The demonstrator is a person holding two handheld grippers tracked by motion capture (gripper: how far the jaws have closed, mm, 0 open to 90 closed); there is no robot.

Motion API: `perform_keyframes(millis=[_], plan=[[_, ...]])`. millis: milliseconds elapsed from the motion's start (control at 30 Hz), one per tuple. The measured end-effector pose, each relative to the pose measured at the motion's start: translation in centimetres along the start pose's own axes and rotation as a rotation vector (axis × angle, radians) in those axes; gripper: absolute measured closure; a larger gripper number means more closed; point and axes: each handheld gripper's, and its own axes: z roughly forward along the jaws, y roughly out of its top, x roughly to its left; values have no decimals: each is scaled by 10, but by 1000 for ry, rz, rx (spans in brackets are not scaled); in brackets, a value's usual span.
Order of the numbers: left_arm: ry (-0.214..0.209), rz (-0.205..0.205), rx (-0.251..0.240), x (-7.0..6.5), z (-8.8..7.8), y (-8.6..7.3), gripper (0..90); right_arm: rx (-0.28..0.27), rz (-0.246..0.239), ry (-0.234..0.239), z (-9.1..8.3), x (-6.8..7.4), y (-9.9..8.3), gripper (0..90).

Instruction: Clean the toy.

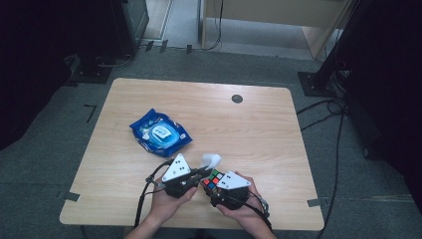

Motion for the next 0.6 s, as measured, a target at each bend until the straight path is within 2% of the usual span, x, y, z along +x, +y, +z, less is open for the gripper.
perform_keyframes(millis=[67,133,200,300,433,600], plan=[[-47,-4,34,-6,7,0,889,-7,8,8,0,1,1,345],[-56,-12,77,-6,15,-5,889,-25,20,13,-2,2,2,345],[-76,-40,67,-2,16,-9,891,-32,19,8,-5,2,3,345],[-60,-60,63,3,14,-9,889,-31,11,-3,-6,3,1,345],[-58,-120,32,14,8,-9,890,-62,6,-14,-9,2,3,345],[-21,-119,30,19,5,-9,890,-74,-11,-36,-11,3,3,346]])
